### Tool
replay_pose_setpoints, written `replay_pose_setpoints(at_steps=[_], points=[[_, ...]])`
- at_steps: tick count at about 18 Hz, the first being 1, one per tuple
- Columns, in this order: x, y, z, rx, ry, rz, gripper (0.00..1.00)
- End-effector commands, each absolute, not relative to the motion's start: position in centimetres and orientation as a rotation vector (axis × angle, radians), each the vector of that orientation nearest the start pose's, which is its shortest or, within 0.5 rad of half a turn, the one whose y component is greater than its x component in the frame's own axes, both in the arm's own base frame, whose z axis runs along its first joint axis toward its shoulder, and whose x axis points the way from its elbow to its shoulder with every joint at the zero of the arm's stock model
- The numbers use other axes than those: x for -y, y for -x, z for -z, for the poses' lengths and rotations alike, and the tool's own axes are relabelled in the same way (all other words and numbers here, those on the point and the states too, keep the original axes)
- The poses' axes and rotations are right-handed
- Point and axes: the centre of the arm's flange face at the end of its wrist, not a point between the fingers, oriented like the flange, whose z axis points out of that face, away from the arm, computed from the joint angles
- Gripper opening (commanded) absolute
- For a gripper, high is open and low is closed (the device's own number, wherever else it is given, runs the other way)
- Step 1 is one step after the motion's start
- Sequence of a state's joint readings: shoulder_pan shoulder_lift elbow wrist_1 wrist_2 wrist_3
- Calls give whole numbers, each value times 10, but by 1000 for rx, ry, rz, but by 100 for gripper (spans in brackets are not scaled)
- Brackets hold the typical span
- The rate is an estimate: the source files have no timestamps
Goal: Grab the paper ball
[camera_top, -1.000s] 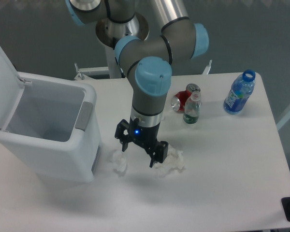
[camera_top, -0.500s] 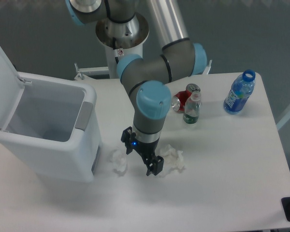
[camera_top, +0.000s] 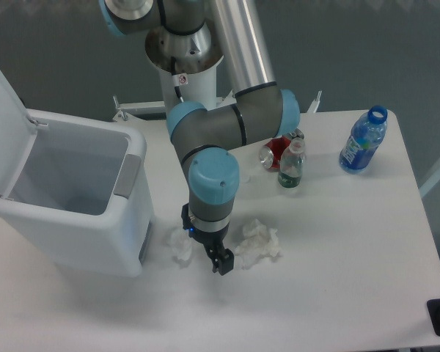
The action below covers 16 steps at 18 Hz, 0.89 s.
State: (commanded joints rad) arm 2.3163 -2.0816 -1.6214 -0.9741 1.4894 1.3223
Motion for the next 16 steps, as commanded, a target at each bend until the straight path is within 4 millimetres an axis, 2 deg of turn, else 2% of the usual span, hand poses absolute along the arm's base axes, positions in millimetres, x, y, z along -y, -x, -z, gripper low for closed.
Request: replay_pose_setpoints(at_steps=[2, 7, 12, 16], points=[[-575, 320, -225, -911, 2935, 9, 100], [-577, 317, -215, -923, 2944, 28, 100], [-585, 304, -207, -972, 2966, 14, 100], [-586, 303, -204, -959, 2973, 18, 99]])
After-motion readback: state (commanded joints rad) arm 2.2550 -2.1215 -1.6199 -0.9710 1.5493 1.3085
